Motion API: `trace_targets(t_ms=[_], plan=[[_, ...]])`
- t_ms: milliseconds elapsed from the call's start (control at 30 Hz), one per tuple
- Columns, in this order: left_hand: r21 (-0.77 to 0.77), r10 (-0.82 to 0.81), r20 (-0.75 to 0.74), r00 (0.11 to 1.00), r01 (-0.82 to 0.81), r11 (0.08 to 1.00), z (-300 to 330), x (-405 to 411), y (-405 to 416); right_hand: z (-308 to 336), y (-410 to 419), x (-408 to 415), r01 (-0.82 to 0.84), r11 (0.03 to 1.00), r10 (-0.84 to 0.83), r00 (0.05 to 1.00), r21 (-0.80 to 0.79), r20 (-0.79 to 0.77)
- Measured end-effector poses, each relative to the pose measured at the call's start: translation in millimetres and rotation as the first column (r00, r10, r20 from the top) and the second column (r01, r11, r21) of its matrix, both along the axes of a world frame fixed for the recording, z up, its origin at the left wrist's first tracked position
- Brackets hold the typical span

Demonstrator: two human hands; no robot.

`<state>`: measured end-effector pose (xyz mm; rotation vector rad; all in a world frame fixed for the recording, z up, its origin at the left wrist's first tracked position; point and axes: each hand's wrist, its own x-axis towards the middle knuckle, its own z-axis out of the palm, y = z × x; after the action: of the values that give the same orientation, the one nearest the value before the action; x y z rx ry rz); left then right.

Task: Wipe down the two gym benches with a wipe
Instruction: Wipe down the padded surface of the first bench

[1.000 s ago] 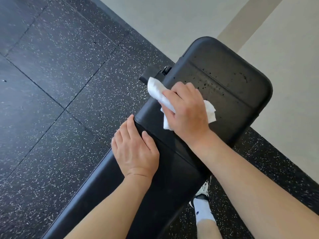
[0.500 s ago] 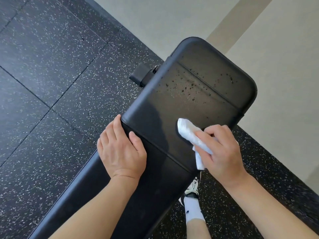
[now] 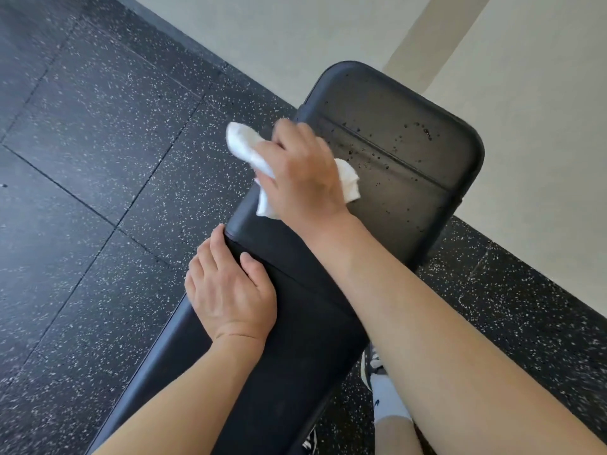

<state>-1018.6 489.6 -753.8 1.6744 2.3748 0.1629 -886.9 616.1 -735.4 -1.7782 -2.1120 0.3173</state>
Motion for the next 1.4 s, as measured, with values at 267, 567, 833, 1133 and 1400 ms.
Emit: trace_targets(t_ms=[267, 567, 833, 1133, 1400], plan=[[-0.002, 0.003, 0.008, 1.000, -0.003, 1.000, 2.0, -0.5, 0.1, -16.9, -88.6, 114.4, 0.260, 0.952, -0.251, 0.965, 0.161, -0.077], [-0.028, 0.001, 0.012, 1.000, -0.001, 1.000, 3.0, -1.5, 1.1, -6.6, 22.0, 22.7, 0.324, 0.939, -0.313, 0.944, 0.118, -0.103], [-0.047, 0.003, 0.034, 0.999, -0.001, 0.999, 7.4, -1.5, 2.4, -0.7, -54.8, 9.3, -0.090, 0.996, 0.091, 0.990, 0.011, -0.105], [-0.035, -0.004, 0.045, 0.999, 0.006, 0.999, 7.0, -1.5, 1.6, -6.2, -8.7, 44.4, 0.255, 0.959, -0.246, 0.965, 0.126, -0.086], [-0.006, -0.019, 0.038, 0.999, 0.019, 1.000, 4.1, -4.3, 0.9, 7.2, -0.5, -55.2, -0.072, 0.990, 0.089, 0.986, -0.122, 0.140]])
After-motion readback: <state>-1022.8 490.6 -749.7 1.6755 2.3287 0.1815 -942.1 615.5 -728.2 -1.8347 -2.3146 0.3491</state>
